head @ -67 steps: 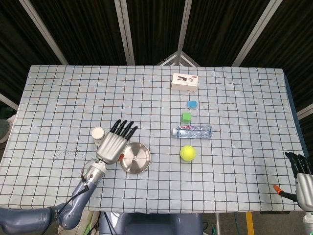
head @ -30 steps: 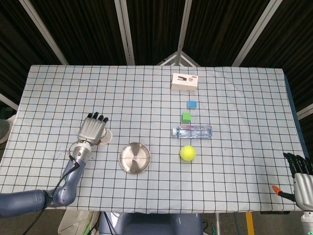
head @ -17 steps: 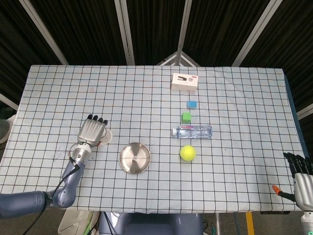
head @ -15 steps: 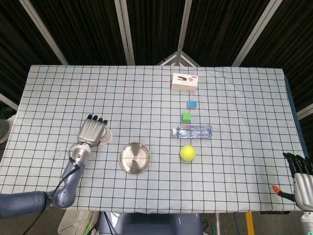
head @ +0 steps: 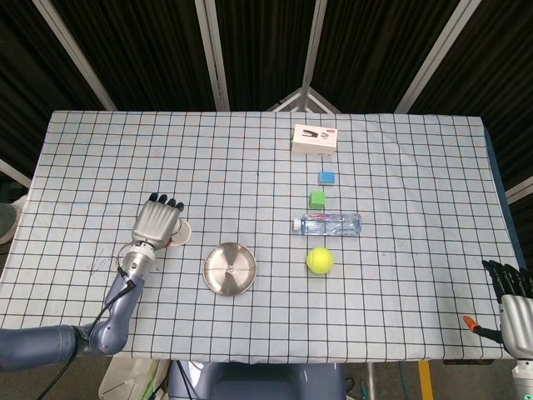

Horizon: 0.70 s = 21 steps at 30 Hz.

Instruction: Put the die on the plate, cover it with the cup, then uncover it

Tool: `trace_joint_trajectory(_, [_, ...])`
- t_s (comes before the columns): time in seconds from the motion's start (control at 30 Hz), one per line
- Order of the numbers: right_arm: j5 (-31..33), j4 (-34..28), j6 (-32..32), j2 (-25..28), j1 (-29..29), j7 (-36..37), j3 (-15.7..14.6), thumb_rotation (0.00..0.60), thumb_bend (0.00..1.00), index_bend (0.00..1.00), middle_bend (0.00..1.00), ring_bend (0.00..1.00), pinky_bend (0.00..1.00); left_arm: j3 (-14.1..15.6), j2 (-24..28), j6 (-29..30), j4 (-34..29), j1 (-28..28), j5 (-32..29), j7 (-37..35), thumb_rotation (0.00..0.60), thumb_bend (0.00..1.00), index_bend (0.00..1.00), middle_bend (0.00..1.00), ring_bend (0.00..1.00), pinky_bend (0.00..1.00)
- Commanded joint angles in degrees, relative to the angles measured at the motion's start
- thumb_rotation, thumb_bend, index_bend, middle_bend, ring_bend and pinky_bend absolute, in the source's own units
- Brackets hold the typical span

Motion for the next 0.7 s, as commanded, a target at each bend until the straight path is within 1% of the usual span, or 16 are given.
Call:
trace_joint_trajectory(0.03, [-0.05,-0.11,0.05,0.05,0.0,0.0,0.02,0.6,0.13,0.12,0.14,0.1,0.03,0.29,0.18,0.37,-0.47,-0.07,0.24,0.11,0.6,0.36,0.33,0.33,0.22,0.2])
trace_joint_trajectory(0.43, [0.09,-0.34,-0.08,0.18,0.03,-0.11,0.04,0.6,0.13,0.12,0.14,0.1,0.03,0.91,0.23,0.99,-1.4,-0.44,0.58,0.18,0.6,0.4,0.36,0.36,0.24,0.21])
trace_joint_trajectory(0.7, [0.22,-0.35,-0.16,0.3,-0.02,-0.01,-0.01,0.6,0.13,0.12,0.14,0.1,0.03,1.32,0.11,1.14,-1.28,-0.53,0.45,-0.03,0.6,0.41,0.36,0.36,0.24,0.21])
